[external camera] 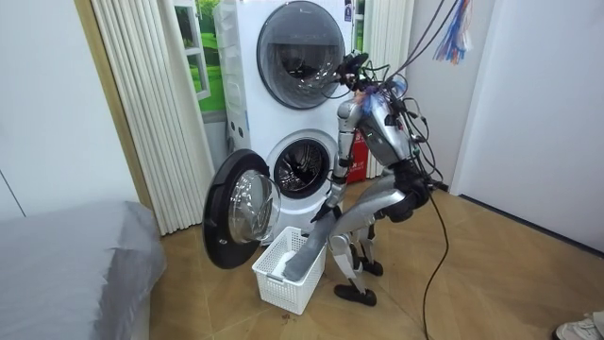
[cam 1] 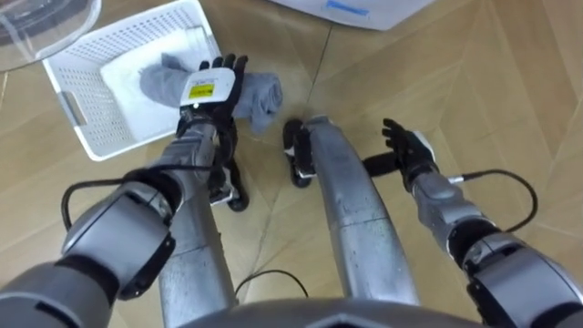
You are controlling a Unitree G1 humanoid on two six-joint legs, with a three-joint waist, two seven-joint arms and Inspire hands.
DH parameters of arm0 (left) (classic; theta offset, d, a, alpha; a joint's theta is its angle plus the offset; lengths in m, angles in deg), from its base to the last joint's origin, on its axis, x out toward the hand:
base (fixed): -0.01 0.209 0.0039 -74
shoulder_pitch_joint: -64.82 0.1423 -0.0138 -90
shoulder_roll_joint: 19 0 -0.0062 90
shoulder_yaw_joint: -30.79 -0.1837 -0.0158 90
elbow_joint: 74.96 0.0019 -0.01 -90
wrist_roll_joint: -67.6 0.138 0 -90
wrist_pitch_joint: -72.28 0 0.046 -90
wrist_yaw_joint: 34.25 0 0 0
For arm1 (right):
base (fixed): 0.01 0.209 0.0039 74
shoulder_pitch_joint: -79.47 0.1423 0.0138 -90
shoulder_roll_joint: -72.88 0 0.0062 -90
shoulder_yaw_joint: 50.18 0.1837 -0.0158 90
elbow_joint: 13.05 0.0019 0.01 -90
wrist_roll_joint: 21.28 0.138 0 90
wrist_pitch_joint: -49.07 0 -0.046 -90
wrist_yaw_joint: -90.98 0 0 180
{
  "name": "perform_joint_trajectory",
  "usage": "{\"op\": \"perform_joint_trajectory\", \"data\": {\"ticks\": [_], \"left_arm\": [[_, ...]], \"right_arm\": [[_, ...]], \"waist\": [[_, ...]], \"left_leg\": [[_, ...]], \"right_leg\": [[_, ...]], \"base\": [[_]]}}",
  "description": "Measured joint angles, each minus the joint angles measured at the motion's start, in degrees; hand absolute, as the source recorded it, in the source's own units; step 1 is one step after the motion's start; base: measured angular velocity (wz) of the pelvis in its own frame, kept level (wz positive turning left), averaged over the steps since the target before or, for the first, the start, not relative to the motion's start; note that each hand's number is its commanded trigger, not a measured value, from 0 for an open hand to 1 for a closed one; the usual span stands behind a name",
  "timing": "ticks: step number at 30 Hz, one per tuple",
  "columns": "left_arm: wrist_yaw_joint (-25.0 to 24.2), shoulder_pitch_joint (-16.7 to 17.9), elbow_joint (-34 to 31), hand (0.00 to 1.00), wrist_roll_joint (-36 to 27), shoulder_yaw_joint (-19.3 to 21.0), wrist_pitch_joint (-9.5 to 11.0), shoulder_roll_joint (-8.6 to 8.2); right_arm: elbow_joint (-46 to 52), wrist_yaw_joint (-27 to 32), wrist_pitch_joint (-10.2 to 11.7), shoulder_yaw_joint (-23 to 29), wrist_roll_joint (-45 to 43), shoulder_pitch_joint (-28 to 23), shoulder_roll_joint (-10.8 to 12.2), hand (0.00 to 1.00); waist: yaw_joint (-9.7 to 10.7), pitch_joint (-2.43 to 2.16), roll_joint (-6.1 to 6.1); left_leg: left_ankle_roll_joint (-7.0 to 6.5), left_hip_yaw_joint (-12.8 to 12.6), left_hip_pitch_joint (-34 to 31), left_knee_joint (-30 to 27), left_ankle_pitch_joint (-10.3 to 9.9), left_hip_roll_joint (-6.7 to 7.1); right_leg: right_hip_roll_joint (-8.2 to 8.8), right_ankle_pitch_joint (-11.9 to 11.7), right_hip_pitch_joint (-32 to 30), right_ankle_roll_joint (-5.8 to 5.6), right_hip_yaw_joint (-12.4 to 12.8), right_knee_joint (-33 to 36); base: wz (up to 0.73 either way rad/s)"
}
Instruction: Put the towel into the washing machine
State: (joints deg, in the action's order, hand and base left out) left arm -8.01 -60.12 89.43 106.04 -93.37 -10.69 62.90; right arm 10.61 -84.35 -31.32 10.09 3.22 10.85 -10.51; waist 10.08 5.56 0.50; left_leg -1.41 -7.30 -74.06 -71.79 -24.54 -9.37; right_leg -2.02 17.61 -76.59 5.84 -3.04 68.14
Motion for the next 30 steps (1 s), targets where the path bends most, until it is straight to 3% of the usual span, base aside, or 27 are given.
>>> {"op": "perform_joint_trajectory", "data": {"ticks": [4, 5, 7, 17, 23, 30], "left_arm": [[1.3, -0.9, 1.0, 0.00, 0.0, 0.0, 0.8, 0.24], [1.8, -1.1, 1.1, 0.45, 0.0, -0.2, 0.8, 0.24], [2.4, -1.6, 1.7, 1.00, 0.0, -0.3, 1.2, 0.23], [6.9, -3.3, 3.0, 1.00, 0.0, -0.6, 2.1, 0.56], [7.4, -4.3, 2.9, 1.00, 0.1, -2.7, 2.1, 1.87], [7.4, -4.8, 2.9, 1.00, 0.3, -3.1, 2.2, 1.84]], "right_arm": [[0.0, -1.0, 0.5, -0.6, 0.0, 0.6, 0.3, 0.00], [0.0, -1.1, 0.5, -0.6, 0.0, 0.6, 0.5, 0.00], [0.0, -1.3, 0.5, -0.8, 0.7, 0.7, 0.5, 0.00], [-0.2, -5.4, 0.4, -1.1, 4.6, 1.3, 0.2, 0.00], [-0.5, -5.8, 0.3, -2.9, 4.7, 2.3, -0.2, 0.00], [-2.7, -6.3, 0.3, -2.8, 4.5, 3.4, 0.2, 0.00]], "waist": [[0.6, 0.01, -0.01], [0.6, 0.02, -0.01], [0.6, 0.02, -0.01], [0.3, 0.12, -0.08], [0.3, 0.14, -0.07], [0.1, 0.19, 0.00]], "left_leg": [[0.05, 0.0, -1.6, -0.2, 0.0, -0.38], [0.15, 0.0, -1.8, -0.3, -0.1, -0.52], [0.32, -0.1, -2.2, -0.5, -0.3, -0.68], [0.98, 1.1, -5.4, -1.9, -1.5, -0.98], [1.29, 1.3, -5.8, -1.8, -1.9, -0.93], [1.49, 1.5, -5.8, -2.1, -2.2, -0.99]], "right_leg": [[-0.12, -0.3, -1.7, 0.45, -0.3, 0.0], [-0.17, -0.3, -1.9, 0.54, -0.3, 0.0], [-0.20, -0.2, -2.3, 0.76, -0.4, 0.3], [-0.63, 0.5, -5.0, 1.34, -1.3, 1.0], [-0.66, 0.8, -5.6, 1.68, -1.4, 1.0], [-0.61, 1.3, -5.6, 1.97, -1.6, 1.6]], "base": [[-0.05], [-0.05], [-0.04], [-0.01], [0.00], [0.00]]}}
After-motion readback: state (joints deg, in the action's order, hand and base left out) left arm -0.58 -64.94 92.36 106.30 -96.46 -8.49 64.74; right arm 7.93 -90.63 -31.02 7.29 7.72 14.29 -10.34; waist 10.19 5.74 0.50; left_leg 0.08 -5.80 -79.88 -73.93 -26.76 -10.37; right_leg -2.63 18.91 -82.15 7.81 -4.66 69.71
